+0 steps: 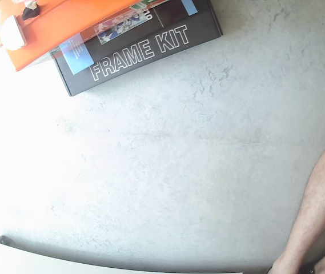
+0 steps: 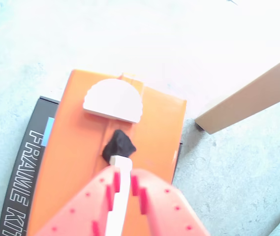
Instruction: Grab the white handle of the orange box
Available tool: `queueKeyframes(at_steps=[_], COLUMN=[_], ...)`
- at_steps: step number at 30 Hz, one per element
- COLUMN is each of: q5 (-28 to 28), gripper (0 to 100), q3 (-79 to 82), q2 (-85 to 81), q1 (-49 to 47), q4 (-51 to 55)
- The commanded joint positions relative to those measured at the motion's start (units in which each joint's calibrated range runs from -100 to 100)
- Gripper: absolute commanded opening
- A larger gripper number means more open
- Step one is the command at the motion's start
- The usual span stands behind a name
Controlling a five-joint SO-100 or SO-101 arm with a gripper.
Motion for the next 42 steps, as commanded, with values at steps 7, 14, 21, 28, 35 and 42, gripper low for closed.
queueKeyframes(at_steps=[7,14,21,28,35,42], q5=[0.17,-3.12,-3.27,-4.27,-6.56,-8.70], gripper=[16,32,33,33,33,33], q3=[-0.04,-3.85,-3.58,-4.29,-4.29,-6.24], q2=[0.12,-0.30,-3.59,-5.87,-9.41,-9.41], q1=[0.57,2.04,4.45,6.54,8.86,9.02], q4=[0.14,0.14,0.56,0.81,0.81,0.90])
